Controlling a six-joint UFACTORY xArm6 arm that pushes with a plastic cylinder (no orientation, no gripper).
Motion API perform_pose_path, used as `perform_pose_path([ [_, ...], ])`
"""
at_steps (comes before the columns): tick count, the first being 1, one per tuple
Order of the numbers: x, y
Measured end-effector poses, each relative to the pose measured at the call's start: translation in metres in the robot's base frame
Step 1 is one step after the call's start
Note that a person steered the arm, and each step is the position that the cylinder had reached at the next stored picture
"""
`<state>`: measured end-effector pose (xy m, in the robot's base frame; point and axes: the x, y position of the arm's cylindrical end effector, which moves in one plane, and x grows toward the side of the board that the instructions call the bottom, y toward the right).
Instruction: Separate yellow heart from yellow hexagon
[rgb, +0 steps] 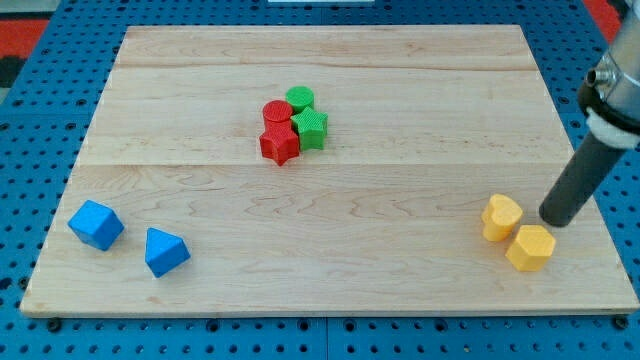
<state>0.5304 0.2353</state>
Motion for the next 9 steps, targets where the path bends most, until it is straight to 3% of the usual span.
perform_pose_path([
  [2,-0.030,-0.105],
  [4,-0.009,-0.050],
  [5,0.008,-0.097],
  [7,-0.014,-0.184],
  [8,-0.002,-0.153],
  [9,0.030,-0.182],
])
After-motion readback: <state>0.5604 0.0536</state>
